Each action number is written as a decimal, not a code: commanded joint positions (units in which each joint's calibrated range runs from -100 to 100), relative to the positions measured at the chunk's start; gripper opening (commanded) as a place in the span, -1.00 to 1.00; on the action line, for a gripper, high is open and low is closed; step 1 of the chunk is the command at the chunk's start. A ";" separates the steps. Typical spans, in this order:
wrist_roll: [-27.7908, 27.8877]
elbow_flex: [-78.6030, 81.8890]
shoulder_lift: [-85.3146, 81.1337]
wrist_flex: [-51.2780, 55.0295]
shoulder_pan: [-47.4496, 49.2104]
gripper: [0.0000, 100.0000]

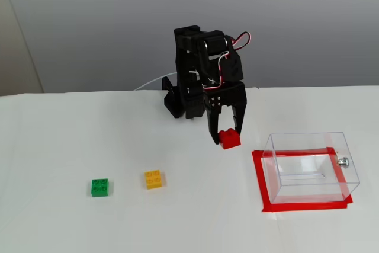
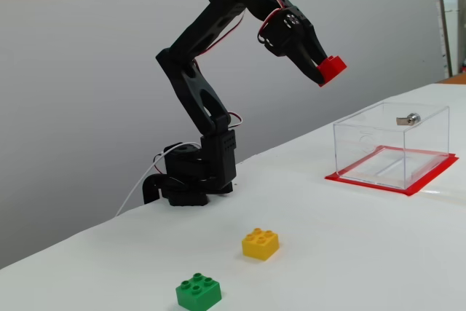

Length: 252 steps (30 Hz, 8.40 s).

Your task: Pick the red lego brick and place it into the transparent box

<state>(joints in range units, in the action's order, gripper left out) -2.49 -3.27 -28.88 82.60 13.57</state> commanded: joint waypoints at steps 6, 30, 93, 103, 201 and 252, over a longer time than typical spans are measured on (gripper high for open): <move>0.40 -5.32 -0.61 -0.71 14.42 -0.85; 0.19 -16.45 16.70 -0.79 32.98 -0.85; 0.72 -26.66 40.89 -6.63 42.59 -0.58; 0.77 -27.39 38.00 -4.36 40.52 -0.98; 4.11 83.83 -70.87 -22.20 -22.26 -0.97; -0.64 95.40 -70.95 -7.93 -20.41 -0.97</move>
<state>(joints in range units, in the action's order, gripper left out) -3.03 93.47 -99.24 74.29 -6.94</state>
